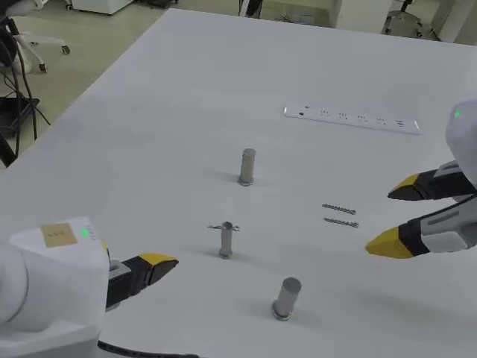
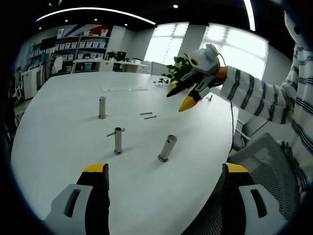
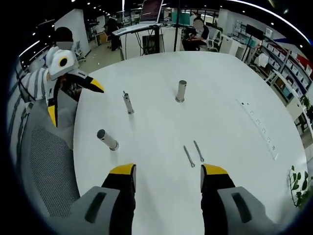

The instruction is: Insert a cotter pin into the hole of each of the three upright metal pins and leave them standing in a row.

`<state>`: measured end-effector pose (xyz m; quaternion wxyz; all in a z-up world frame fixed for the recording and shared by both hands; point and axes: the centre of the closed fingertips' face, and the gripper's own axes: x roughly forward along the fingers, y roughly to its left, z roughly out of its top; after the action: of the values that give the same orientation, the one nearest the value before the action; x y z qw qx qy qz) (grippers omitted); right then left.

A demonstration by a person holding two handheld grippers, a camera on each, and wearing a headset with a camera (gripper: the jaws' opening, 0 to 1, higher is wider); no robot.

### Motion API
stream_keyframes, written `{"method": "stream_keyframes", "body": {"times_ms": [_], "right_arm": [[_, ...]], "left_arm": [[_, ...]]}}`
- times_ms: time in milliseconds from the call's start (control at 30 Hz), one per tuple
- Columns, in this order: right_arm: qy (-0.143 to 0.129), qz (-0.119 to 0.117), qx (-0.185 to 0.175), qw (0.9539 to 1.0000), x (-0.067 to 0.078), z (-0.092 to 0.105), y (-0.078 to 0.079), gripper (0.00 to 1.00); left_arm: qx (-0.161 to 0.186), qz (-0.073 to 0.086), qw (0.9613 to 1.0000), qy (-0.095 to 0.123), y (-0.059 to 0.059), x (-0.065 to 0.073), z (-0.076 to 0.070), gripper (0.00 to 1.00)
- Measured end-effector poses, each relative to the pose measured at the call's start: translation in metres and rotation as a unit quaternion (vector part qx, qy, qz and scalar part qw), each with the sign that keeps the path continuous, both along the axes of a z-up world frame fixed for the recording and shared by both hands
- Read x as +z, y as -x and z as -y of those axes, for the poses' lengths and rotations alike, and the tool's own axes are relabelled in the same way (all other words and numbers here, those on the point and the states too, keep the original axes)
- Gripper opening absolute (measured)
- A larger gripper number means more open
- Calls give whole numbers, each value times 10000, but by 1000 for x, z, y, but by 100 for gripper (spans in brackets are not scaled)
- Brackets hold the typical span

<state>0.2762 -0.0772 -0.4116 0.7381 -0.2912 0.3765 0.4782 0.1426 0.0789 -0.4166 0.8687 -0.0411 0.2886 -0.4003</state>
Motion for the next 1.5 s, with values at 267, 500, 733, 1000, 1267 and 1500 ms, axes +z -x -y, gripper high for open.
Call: {"method": "stream_keyframes", "body": {"times_ms": [267,500,733,1000,1267,1500], "right_arm": [[165,72,210,9996,-4,-4,-9,39],[380,44,343,9987,-12,-3,-18,32],[541,-23,430,9976,-22,-4,-23,26],[622,-169,500,9967,-40,-5,-34,22],[896,-308,582,9938,-56,-2,-39,20],[1027,-364,629,9921,-66,-3,-40,18]], "left_arm": [[30,9,10000,-7,1,0,-4,95],[101,20,9999,16,4,1,-8,95],[148,-3,9999,9,5,-1,-12,94],[151,-8,9999,6,4,-2,-15,94],[143,-83,9999,11,6,-4,-15,94],[116,-181,9998,19,8,-8,-15,93]]}}
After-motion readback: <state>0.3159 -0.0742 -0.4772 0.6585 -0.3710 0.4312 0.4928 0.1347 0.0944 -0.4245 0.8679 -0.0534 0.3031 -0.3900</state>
